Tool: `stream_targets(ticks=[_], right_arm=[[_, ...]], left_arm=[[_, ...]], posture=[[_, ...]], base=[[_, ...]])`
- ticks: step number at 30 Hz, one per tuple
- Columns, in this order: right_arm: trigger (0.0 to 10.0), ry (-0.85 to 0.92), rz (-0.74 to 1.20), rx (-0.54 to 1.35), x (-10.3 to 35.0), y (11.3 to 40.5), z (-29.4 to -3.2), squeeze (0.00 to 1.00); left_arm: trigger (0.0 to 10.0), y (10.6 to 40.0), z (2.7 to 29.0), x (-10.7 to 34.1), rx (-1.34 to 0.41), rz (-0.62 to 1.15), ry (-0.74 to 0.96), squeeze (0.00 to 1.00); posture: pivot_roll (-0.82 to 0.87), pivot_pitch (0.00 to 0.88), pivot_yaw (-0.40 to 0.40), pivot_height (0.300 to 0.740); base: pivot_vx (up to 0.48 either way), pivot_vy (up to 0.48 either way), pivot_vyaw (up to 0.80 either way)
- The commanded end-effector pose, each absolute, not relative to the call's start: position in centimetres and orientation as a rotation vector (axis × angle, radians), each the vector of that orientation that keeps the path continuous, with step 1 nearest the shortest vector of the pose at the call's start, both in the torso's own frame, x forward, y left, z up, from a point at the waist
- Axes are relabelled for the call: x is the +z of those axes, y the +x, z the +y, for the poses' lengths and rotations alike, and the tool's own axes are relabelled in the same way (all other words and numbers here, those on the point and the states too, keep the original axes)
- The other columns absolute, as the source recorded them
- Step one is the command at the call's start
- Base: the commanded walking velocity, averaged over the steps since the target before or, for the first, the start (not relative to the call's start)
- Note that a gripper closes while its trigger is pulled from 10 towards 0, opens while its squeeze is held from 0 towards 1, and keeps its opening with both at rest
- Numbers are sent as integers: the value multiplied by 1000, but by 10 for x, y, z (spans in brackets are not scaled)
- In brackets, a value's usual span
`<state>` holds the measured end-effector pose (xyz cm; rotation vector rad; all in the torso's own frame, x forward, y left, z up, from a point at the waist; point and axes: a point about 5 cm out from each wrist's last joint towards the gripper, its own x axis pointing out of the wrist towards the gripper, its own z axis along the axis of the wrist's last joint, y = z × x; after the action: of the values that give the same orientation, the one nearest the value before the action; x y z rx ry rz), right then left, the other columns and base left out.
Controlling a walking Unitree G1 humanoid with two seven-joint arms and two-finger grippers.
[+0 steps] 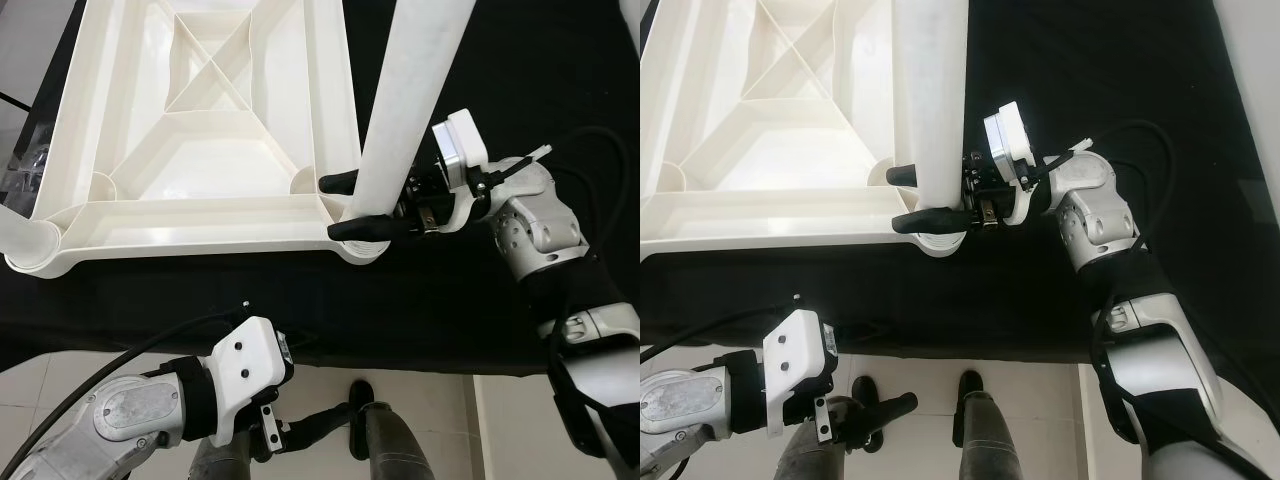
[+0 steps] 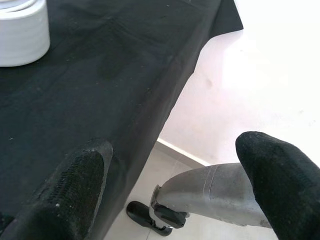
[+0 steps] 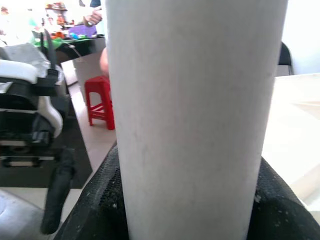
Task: Building children table
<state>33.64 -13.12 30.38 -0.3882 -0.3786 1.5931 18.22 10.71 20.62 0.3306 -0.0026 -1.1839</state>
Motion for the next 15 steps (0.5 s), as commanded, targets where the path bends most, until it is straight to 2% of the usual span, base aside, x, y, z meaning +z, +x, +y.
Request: stream_targets(ticks=[1, 4, 6, 9, 10, 11, 12, 14, 15], right_arm=[[10000, -364, -311, 1502, 286, 340, -136, 0], [10000, -359, -317, 1451, 283, 338, -139, 0], [10000, -327, -294, 1315, 269, 329, -141, 0], [10000, -327, -294, 1315, 269, 329, -141, 0], [10000, -297, -271, 1196, 255, 322, -139, 0], [10000, -257, -184, 770, 219, 310, -140, 0], [10000, -257, -184, 770, 219, 310, -140, 0], [10000, -216, -68, 423, 193, 291, -136, 0], [10000, -173, -53, 358, 188, 283, -130, 0]], left_arm=[[10000, 178, 105, 199, -1208, 27, 325, 0], [10000, 178, 104, 199, -1207, 27, 326, 0], [10000, 178, 105, 198, -1204, 26, 329, 0], [10000, 178, 105, 198, -1204, 26, 329, 0], [10000, 179, 105, 198, -1197, 23, 335, 0], [10000, 181, 107, 199, -1178, 16, 344, 0], [10000, 181, 107, 199, -1178, 16, 344, 0], [10000, 182, 110, 200, -1165, 16, 350, 0], [10000, 182, 111, 201, -1163, 16, 351, 0]], posture=[[72, 496, -44, 740], [66, 494, -51, 740], [53, 492, -72, 740], [53, 492, -72, 740], [51, 492, -77, 740], [56, 489, -82, 740], [56, 489, -82, 740], [63, 486, -75, 740], [63, 486, -75, 740]], base=[[0, 0, 0], [0, 0, 0], [0, 0, 0], [0, 0, 0], [0, 0, 0], [0, 0, 0], [0, 0, 0], [0, 0, 0], [0, 0, 0]])
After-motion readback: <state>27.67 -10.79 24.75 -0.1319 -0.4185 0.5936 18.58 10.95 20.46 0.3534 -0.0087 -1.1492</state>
